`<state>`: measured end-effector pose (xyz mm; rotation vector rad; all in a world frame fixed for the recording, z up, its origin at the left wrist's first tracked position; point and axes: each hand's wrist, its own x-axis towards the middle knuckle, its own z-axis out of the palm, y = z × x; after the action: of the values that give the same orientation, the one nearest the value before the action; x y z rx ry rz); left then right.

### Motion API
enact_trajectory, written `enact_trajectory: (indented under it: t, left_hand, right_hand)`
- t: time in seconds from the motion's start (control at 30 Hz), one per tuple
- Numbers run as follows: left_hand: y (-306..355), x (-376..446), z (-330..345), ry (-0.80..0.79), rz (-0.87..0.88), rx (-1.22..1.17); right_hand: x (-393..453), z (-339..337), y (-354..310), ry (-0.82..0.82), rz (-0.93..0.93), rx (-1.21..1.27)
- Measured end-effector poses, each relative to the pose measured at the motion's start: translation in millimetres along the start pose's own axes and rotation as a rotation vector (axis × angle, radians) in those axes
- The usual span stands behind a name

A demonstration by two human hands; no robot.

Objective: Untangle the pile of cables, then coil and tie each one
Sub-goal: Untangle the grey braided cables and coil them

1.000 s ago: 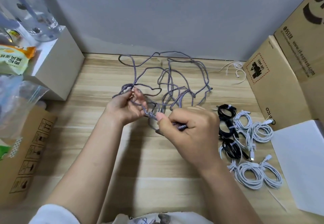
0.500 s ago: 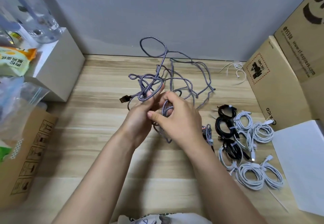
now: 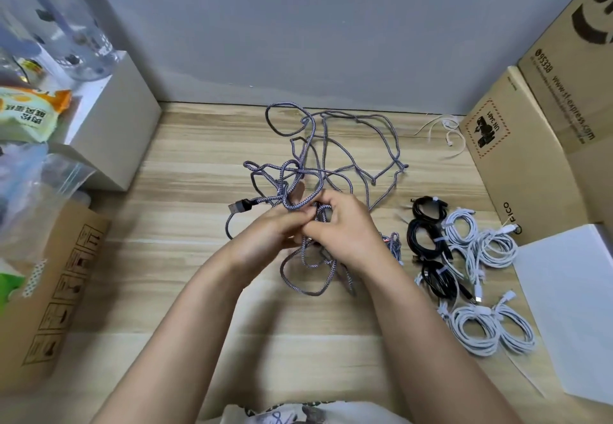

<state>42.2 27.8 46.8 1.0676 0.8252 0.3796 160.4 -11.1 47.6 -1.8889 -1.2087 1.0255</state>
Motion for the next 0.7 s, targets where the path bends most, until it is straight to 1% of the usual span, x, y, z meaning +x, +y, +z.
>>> enact_trajectory:
  t: [0.07, 0.13, 0.17, 0.27, 0.3, 0.33, 0.4, 0.57, 0.7]
  left_hand:
    - [2.7, -3.3, -6.8, 0.027, -0.049, 0.253]
    - [8.4, -11.4, -12.8, 0.115, -0.046, 0.485]
    - [12.1, -16.3, -14.9, 0.198, -0.015, 0.574]
    - [21.8, -25.3, -15.7, 0.510, 0.175, 0.893]
    - [24.5, -26.1, -12.2, 0.590, 0.243, 0.993]
    - [23.5, -24.9, -10.8, 0.631, 0.303, 1.056]
    - [20.3, -19.7, -9.7, 0.626, 0.366, 1.074]
    - [19.7, -10.6, -11.2, 0.516, 0.353, 1.005]
    - [20.1, -8.9, -4.2, 0.578, 0.395, 1.059]
  right_hand:
    - [-2.8, 0.0, 1.7, -0.011, 0.021, 0.006]
    - [-5.3, -2.3, 2.7, 0.001, 0.009, 0.015]
    - [-6.7, -4.3, 2.5, 0.009, -0.008, 0.022]
    - [-9.1, -6.0, 3.2, 0.022, -0.040, 0.032]
    - [-10.5, -5.9, 2.2, 0.018, -0.041, 0.042]
    - [-11.4, -5.2, 1.7, 0.017, -0.040, 0.055]
    - [-13.1, -4.5, 1.2, 0.025, -0.040, 0.082]
    - [-17.2, -7.8, 1.5, 0.034, -0.031, 0.124]
    - [-19.4, -7.9, -1.1, 0.056, -0.029, 0.057]
